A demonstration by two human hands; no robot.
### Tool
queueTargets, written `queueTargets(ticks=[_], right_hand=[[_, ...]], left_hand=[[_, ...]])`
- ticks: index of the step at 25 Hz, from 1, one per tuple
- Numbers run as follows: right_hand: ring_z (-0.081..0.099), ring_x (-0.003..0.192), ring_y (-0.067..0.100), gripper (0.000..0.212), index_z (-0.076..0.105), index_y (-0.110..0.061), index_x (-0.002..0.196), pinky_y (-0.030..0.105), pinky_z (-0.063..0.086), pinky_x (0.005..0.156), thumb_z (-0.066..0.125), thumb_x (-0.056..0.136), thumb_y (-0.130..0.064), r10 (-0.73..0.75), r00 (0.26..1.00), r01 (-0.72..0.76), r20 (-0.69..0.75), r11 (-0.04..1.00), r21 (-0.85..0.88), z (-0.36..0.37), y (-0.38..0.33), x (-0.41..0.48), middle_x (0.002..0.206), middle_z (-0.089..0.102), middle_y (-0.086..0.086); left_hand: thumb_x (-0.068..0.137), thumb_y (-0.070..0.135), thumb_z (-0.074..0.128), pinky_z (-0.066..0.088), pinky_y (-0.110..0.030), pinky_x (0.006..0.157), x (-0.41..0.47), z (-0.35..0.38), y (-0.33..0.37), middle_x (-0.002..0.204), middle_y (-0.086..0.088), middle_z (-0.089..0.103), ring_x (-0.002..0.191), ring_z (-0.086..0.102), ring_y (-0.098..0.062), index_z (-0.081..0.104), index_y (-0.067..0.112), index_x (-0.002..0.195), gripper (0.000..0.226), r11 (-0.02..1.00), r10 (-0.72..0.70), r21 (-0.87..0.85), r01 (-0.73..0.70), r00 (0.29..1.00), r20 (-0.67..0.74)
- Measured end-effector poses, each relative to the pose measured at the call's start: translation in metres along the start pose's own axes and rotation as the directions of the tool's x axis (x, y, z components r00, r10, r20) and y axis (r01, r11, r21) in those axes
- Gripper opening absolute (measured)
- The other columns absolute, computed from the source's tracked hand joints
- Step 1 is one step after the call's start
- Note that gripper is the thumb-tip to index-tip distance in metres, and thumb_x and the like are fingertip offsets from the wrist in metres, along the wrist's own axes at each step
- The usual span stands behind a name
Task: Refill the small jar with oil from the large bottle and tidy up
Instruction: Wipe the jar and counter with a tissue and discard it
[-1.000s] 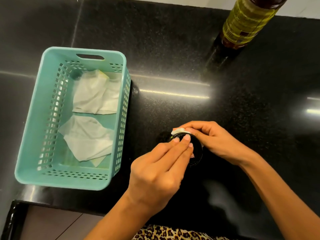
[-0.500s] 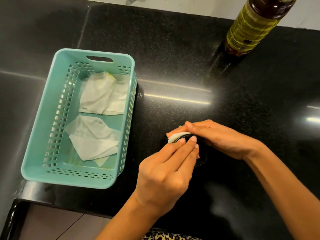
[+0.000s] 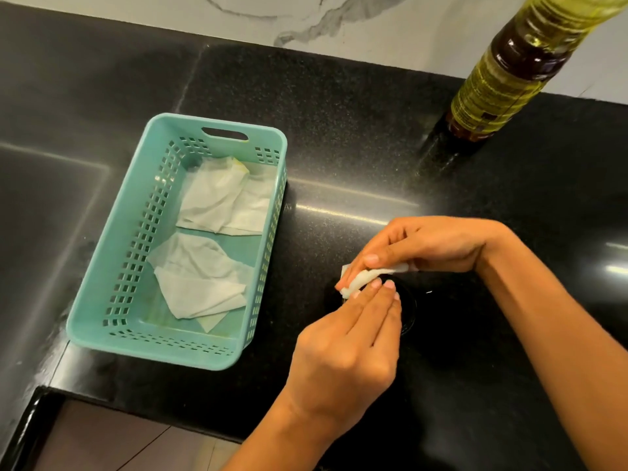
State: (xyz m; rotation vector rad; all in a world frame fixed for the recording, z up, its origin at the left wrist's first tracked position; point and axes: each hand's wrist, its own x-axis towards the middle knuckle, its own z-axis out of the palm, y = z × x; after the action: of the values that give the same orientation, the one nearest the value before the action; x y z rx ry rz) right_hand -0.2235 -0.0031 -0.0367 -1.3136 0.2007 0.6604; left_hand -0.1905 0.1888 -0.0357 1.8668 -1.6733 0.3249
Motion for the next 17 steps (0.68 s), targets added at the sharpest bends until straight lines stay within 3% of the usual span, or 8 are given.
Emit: queueTargets(ticks=[3,6,8,10,13,15,17], right_hand=[[0.055,0.116,0.029,0.035,0.061,-0.003,0.118,0.030,0.044,0.099,0.050,0.092,-0.023,0.074,0.980,-0.041,-0.185,0.983,0.178,0.017,0.022,-0.003,0.120,0.063,0.017],[0.061,0.107,0.018,0.033,0.065,-0.004,0.112,0.024,0.048,0.093,0.045,0.092,-0.022,-0.016,0.868,0.129,-0.497,0.972,0.195,0.044,0.039,-0.009,0.113,0.068,0.010],[0.061,0.107,0.013,0.029,0.065,-0.007,0.111,0.021,0.046,0.093,0.046,0.094,-0.020,-0.133,0.698,0.322,-0.704,0.936,0.142,0.069,0.045,-0.014,0.113,0.068,0.004],[0.060,0.111,0.014,0.031,0.064,-0.013,0.112,0.028,0.043,0.100,0.045,0.091,-0.024,-0.187,0.499,0.457,-0.846,0.886,0.074,0.095,0.064,-0.008,0.116,0.067,0.002],[0.058,0.114,0.013,0.029,0.062,-0.019,0.116,0.036,0.041,0.104,0.043,0.094,-0.025,-0.156,0.339,0.545,-0.928,0.836,0.059,0.119,0.088,0.008,0.118,0.065,-0.001],[0.059,0.112,0.009,0.028,0.061,-0.015,0.118,0.030,0.043,0.101,0.044,0.096,-0.014,-0.167,0.221,0.558,-0.961,0.830,-0.015,0.126,0.088,0.011,0.116,0.066,-0.003],[0.060,0.111,0.007,0.030,0.061,-0.009,0.119,0.021,0.045,0.096,0.048,0.093,-0.003,-0.211,0.041,0.547,-0.977,0.823,-0.155,0.135,0.085,0.012,0.115,0.067,-0.003]], left_hand=[[0.088,0.002,0.055,0.056,-0.025,0.073,0.000,0.000,-0.004,0.096,-0.007,0.073,0.089,0.070,-0.016,0.075,0.005,0.087,0.020,1.000,-0.009,0.009,0.009,1.000,-0.020],[0.088,0.002,0.053,0.055,-0.025,0.073,-0.001,-0.002,-0.002,0.096,-0.006,0.073,0.089,0.070,-0.015,0.074,0.005,0.087,0.022,1.000,-0.025,0.000,0.025,1.000,-0.013],[0.087,0.002,0.054,0.056,-0.025,0.072,0.002,-0.004,-0.003,0.097,-0.005,0.073,0.089,0.070,-0.014,0.075,0.005,0.087,0.021,0.999,-0.039,-0.024,0.039,0.999,0.009],[0.086,0.005,0.053,0.056,-0.026,0.071,0.005,-0.008,-0.009,0.099,-0.005,0.072,0.090,0.069,-0.014,0.074,0.006,0.087,0.021,0.996,-0.056,-0.069,0.059,0.998,0.041],[0.081,0.010,0.057,0.053,-0.025,0.076,0.007,-0.012,-0.017,0.101,-0.003,0.072,0.093,0.068,-0.013,0.074,0.008,0.090,0.020,0.993,-0.051,-0.099,0.059,0.995,0.088],[0.075,0.011,0.063,0.051,-0.023,0.075,0.014,-0.015,-0.018,0.095,-0.001,0.073,0.089,0.069,-0.012,0.075,0.010,0.087,0.016,0.992,-0.050,-0.111,0.065,0.990,0.131],[0.073,0.017,0.066,0.055,-0.027,0.066,0.028,-0.020,-0.020,0.082,0.000,0.074,0.076,0.071,-0.014,0.075,0.014,0.077,0.011,0.992,-0.043,-0.107,0.066,0.977,0.209]])
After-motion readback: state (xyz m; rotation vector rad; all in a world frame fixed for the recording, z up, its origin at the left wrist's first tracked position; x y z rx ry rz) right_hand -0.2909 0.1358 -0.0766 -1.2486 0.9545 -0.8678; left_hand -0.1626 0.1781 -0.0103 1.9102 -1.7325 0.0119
